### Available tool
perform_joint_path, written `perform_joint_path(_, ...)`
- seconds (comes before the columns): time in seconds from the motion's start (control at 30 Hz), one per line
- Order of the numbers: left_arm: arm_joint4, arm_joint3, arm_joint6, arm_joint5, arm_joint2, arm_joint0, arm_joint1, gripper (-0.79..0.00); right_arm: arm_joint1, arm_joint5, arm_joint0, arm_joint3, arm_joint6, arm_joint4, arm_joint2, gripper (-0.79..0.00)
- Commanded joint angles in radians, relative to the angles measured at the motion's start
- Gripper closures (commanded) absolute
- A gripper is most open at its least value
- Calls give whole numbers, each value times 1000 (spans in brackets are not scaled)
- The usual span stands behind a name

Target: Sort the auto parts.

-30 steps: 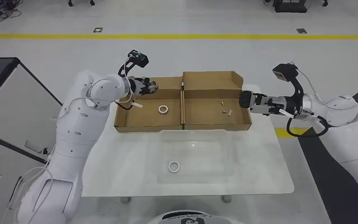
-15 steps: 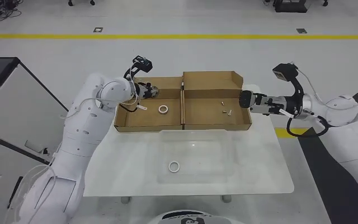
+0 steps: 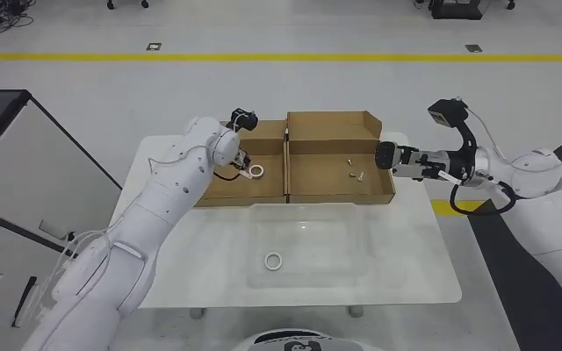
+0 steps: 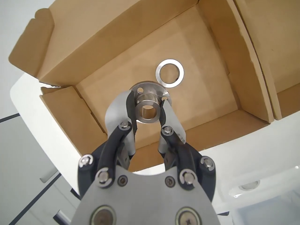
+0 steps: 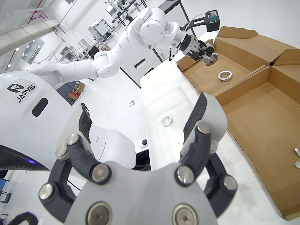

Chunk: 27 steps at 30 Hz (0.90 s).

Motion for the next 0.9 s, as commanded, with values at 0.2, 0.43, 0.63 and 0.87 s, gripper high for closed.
perform_joint_path(0.2, -39, 183, 46, 11, 70, -58, -61, 0, 0, 0, 0, 0, 0, 0, 0, -785)
perform_joint_path(0.43, -67, 302, 73, 26, 101, -94, -105, 0, 0, 0, 0, 0, 0, 0, 0, -785)
perform_joint_path(0.63, -96, 395, 88, 12, 113, -119, -135, 0, 0, 0, 0, 0, 0, 0, 0, -785)
perform_joint_path(0.87, -114, 471, 98, -5, 129, -140, -169, 0, 0, 0, 0, 0, 0, 0, 0, -785)
